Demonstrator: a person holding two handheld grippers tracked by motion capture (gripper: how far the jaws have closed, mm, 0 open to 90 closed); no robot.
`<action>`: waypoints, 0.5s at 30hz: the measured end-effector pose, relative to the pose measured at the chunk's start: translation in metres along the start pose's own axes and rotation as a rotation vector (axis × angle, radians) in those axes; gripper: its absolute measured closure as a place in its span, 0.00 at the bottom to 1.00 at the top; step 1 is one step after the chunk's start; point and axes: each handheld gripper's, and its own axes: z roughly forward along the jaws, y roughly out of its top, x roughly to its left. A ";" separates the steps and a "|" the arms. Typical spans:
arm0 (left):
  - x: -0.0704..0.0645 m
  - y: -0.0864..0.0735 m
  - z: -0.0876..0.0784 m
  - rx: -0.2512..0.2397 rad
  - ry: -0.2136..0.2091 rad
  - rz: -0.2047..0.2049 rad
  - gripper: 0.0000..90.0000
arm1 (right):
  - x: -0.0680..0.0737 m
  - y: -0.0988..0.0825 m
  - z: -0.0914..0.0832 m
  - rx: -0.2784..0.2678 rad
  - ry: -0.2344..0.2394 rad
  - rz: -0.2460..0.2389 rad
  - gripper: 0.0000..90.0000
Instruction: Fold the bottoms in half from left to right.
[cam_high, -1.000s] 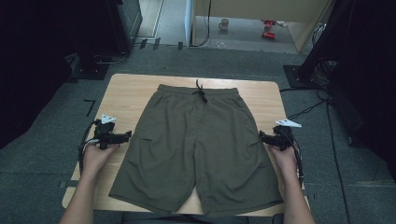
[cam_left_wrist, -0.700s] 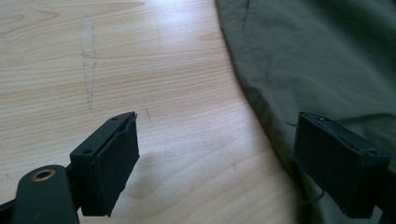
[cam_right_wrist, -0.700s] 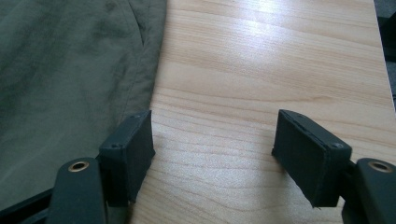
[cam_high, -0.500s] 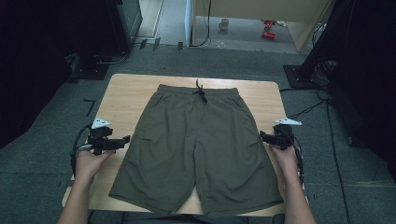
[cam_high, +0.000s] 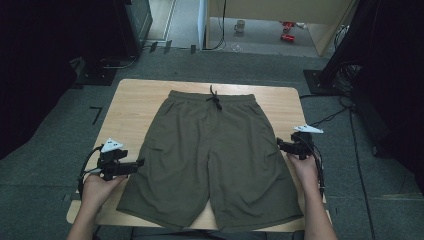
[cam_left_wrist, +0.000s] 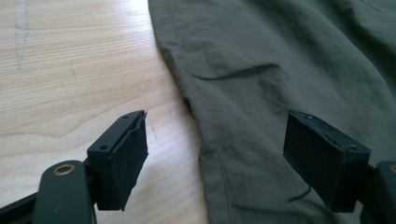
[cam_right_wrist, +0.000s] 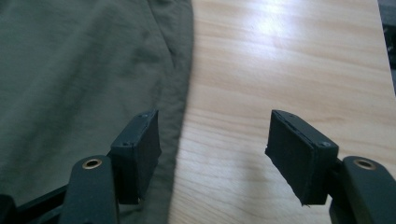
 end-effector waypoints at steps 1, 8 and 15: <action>-0.001 -0.002 -0.002 -0.004 -0.001 0.001 0.25 | 0.002 0.002 -0.001 0.000 0.029 0.002 0.41; -0.006 -0.014 -0.009 0.006 0.008 0.006 0.28 | 0.013 0.010 -0.003 0.002 0.065 0.006 0.39; -0.015 -0.026 -0.011 0.027 -0.005 0.025 0.29 | 0.028 0.020 -0.008 -0.013 0.084 -0.006 0.43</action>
